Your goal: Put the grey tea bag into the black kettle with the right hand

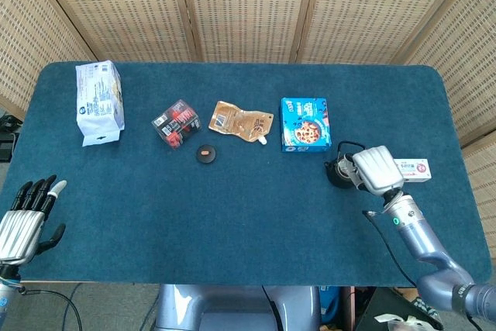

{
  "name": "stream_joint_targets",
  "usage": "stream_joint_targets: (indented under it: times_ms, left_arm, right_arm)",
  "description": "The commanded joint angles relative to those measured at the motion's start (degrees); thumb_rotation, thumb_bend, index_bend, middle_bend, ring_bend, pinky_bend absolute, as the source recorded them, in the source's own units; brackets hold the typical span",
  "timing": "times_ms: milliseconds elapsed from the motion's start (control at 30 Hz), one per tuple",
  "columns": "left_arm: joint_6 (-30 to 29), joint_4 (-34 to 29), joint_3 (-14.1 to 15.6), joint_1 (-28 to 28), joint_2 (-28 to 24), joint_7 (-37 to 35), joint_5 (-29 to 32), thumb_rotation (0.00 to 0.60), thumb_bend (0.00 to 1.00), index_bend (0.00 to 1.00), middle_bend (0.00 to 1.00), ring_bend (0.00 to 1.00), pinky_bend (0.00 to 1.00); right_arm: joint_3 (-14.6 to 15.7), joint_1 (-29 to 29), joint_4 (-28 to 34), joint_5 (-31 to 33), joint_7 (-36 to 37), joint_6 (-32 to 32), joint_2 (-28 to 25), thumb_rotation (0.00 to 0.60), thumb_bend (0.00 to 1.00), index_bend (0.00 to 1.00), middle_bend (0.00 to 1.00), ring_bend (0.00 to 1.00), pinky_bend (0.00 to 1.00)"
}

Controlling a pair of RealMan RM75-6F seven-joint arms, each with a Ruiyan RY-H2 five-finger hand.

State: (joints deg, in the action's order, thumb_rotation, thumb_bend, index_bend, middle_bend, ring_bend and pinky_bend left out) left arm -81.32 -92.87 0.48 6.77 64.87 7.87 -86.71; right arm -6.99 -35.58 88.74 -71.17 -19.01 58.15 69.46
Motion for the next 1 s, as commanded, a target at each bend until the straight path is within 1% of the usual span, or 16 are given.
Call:
stream_joint_targets:
  times_ms: [33, 100, 233, 367, 467, 533, 600, 633, 700, 800, 1000]
  left_arm:
    - [-0.12, 0.19, -0.03, -0.1, 0.02, -0.17, 0.09, 0.6, 0.41, 0.0, 0.0, 0.0, 0.0]
    - [-0.17, 0.29, -0.07, -0.12, 0.03, -0.29, 0.09, 0.6, 0.41, 0.0, 0.0, 0.0, 0.0]
    - [-0.2, 0.37, -0.11, -0.1, -0.02, -0.51, 0.03, 0.6, 0.41, 0.0, 0.0, 0.0, 0.0]
    - [-0.21, 0.46, -0.15, -0.1, -0.12, -0.54, 0.02, 0.6, 0.41, 0.0, 0.0, 0.0, 0.0]
    - [-0.24, 0.43, -0.23, -0.06, -0.16, -0.48, 0.02, 0.6, 0.41, 0.0, 0.0, 0.0, 0.0]
    - [-0.3, 0.35, -0.24, -0.05, -0.18, -0.44, -0.09, 0.6, 0.41, 0.0, 0.0, 0.0, 0.0]
    - [-0.3, 0.3, -0.23, -0.04, -0.18, -0.34, -0.13, 0.6, 0.41, 0.0, 0.0, 0.0, 0.0]
    - [-0.22, 0.26, -0.22, -0.02, -0.2, -0.26, -0.11, 0.6, 0.41, 0.0, 0.0, 0.0, 0.0]
    - [-0.16, 0.14, -0.2, 0.03, -0.22, -0.11, -0.17, 0.6, 0.41, 0.0, 0.0, 0.0, 0.0]
    - [-0.17, 0.0, -0.27, 0.08, -0.23, 0.03, -0.17, 0.6, 0.41, 0.0, 0.0, 0.0, 0.0]
    - [-0.15, -0.16, -0.43, 0.23, -0.32, 0.19, -0.2, 0.6, 0.41, 0.0, 0.0, 0.0, 0.0]
  right_arm:
    - [0.94, 0.06, 0.01, -1.0, -1.85, 0.39, 1.26, 0.599, 0.84, 0.58, 0.88, 0.89, 0.95]
    - [1.27, 0.09, -0.01, -1.22, -2.92, 0.52, 1.76, 0.589, 0.84, 0.56, 0.88, 0.89, 0.95]
    - [1.61, 0.03, 0.24, -0.93, -4.51, 0.25, 2.38, 0.507, 0.81, 0.52, 0.87, 0.89, 0.95]
    - [2.2, 0.06, 0.22, -1.02, -5.48, -0.17, 3.02, 0.463, 0.8, 0.49, 0.87, 0.89, 0.95]
    - [2.4, 0.03, 0.05, -0.97, -5.84, -0.45, 3.26, 0.346, 0.79, 0.43, 0.87, 0.89, 0.95]
    - [2.54, 0.05, 0.03, -0.86, -5.93, -0.69, 3.39, 0.225, 0.79, 0.37, 0.86, 0.89, 0.95]
    - [2.76, 0.07, 0.08, -0.97, -5.85, -0.99, 3.37, 0.128, 0.79, 0.31, 0.86, 0.89, 0.95]
    - [2.89, 0.06, 0.38, -1.03, -5.71, -1.27, 3.13, 0.093, 0.79, 0.28, 0.86, 0.89, 0.95]
    - [2.76, -0.03, 1.28, -0.99, -4.82, -1.79, 2.37, 0.045, 0.79, 0.24, 0.86, 0.89, 0.95]
    - [2.63, -0.36, 2.14, -0.82, -4.11, -2.84, 1.05, 0.005, 0.79, 0.22, 0.86, 0.89, 0.95]
    - [2.86, -1.36, 3.21, 1.41, -3.89, -6.56, -1.29, 0.0, 0.81, 0.22, 0.88, 0.89, 0.95]
